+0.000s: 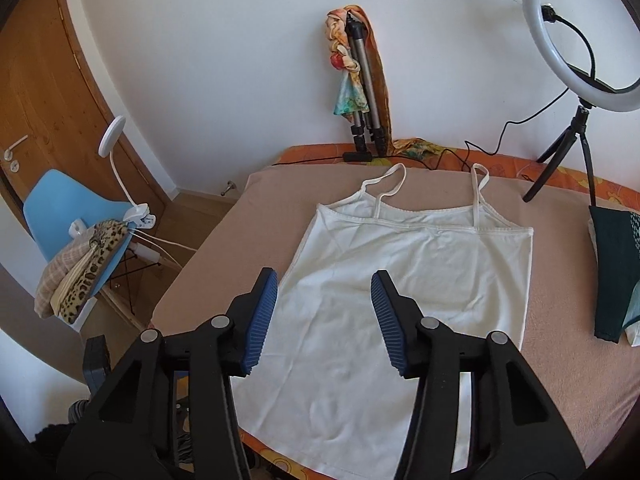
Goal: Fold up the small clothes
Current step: 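Grasp one side edge of the camisole with both grippers and fold it toward the center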
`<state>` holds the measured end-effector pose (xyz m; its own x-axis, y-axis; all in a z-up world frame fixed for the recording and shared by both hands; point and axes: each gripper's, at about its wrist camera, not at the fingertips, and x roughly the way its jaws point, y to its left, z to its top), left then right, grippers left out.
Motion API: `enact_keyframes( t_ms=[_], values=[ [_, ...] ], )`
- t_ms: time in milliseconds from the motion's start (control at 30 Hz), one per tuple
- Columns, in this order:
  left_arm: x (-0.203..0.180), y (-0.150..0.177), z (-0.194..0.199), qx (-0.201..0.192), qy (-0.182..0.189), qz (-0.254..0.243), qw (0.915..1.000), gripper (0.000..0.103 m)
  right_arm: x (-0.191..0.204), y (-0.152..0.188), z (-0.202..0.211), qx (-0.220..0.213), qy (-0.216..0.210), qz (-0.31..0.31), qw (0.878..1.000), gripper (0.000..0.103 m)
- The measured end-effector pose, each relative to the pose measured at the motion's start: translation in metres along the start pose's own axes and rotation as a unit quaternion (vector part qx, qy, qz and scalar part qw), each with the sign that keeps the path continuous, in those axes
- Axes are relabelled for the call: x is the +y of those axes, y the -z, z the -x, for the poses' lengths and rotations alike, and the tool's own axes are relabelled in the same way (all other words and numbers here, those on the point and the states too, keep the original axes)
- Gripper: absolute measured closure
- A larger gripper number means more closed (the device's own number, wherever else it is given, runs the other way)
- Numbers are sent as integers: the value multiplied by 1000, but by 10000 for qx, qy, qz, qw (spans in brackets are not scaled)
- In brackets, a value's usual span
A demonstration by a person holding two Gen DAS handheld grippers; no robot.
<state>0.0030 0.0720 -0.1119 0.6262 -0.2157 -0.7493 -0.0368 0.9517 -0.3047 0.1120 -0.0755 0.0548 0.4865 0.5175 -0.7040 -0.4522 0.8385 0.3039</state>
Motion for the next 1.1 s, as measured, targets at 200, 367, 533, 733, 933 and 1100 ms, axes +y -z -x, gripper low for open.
enact_keyframes(
  t_ms=[200, 367, 533, 733, 933, 1100],
  values=[
    [5, 6, -13, 232, -34, -55, 9997, 52, 12, -36, -97, 700, -84, -22, 9975, 65],
    [13, 7, -21, 417, 97, 83, 9990, 61, 5, -54, -179, 1064, 23, -320, 9938, 68],
    [12, 9, -24, 460, 107, -14, 9989, 63, 7, -64, -246, 1300, 257, -337, 9906, 71],
    [14, 9, -25, 437, 127, -110, 9989, 77, 18, -66, -303, 1578, 565, -125, 9858, 71],
    [18, 8, -27, 481, 393, 30, 9981, 92, 23, -66, -334, 1777, 1044, 198, 9783, 71],
    [24, 5, -30, 500, 674, 279, 9961, 95, 25, -66, -345, 1904, 1319, 423, 9719, 83]
  ],
)
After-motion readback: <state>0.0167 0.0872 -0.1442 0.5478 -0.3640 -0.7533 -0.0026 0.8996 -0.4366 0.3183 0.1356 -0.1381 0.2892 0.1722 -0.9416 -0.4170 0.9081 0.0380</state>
